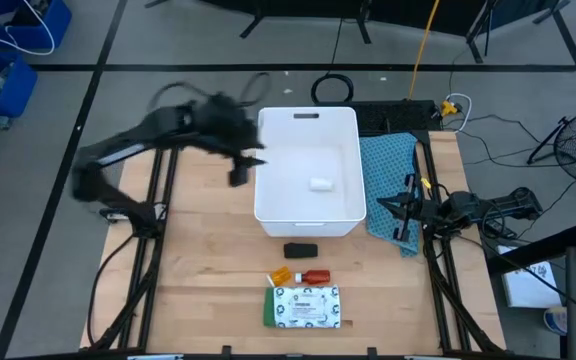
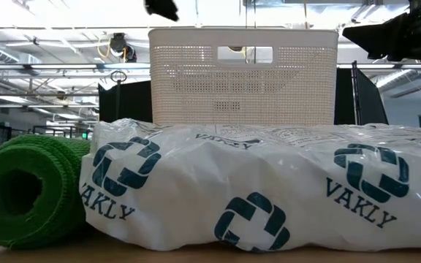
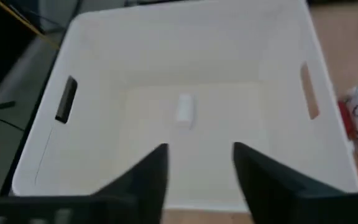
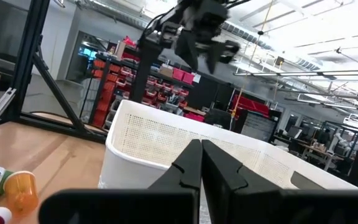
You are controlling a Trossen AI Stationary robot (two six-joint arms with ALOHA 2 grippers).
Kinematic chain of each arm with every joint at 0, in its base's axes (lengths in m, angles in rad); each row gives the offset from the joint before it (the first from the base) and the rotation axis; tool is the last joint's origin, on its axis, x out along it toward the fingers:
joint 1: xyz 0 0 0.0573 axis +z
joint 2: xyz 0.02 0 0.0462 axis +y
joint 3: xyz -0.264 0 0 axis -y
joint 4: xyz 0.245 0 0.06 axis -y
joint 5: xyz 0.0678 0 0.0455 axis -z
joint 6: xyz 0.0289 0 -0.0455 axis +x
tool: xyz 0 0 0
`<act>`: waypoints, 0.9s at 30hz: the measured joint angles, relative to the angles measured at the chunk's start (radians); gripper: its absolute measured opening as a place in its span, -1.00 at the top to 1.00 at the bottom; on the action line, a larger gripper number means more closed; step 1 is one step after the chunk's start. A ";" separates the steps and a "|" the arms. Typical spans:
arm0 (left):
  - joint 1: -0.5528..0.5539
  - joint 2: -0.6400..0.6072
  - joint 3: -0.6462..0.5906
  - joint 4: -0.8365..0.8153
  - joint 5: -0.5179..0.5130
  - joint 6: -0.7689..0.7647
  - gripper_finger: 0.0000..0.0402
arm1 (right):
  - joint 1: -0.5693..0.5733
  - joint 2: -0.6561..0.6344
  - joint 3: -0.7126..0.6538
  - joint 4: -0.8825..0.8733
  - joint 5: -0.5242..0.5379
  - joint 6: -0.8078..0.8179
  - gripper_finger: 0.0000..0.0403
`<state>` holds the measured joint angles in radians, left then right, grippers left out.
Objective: Pick & place medical supplies in basket/bin
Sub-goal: Put the white mailer bag into the white bin
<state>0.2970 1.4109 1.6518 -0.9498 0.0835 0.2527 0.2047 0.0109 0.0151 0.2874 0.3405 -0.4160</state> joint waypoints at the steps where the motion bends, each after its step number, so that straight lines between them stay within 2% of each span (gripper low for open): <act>1: 0.000 -0.071 -0.091 0.074 0.007 -0.017 0.36 | 0.000 0.000 0.000 0.000 0.000 0.000 1.00; 4: 0.008 -0.270 -0.383 0.306 0.062 -0.050 0.82 | 0.000 0.000 0.000 0.000 0.000 0.008 1.00; 5: 0.009 -0.328 -0.487 0.400 0.091 -0.064 0.91 | 0.000 0.000 0.000 0.000 0.000 0.008 1.00; 10: 0.002 -0.558 -0.980 0.891 0.126 -0.228 0.96 | 0.000 0.000 0.000 0.000 0.000 0.011 1.00; 15: -0.070 -0.658 -1.378 1.379 0.077 -0.311 0.98 | 0.000 0.000 0.000 0.000 0.001 0.011 1.00; 18: -0.099 -0.673 -1.525 1.595 0.012 -0.314 0.99 | 0.000 0.000 0.000 0.000 0.002 0.011 1.00; 21: -0.111 -0.673 -1.606 1.725 -0.010 -0.311 0.99 | 0.000 0.000 0.000 0.000 0.003 0.011 1.00; 27: -0.119 -0.672 -1.642 1.748 -0.015 -0.281 0.99 | 0.000 0.000 0.000 0.000 0.003 0.011 1.00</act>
<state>0.1780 0.7391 0.0097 0.7983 0.0683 -0.0280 0.2050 0.0109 0.0147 0.2874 0.3431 -0.4053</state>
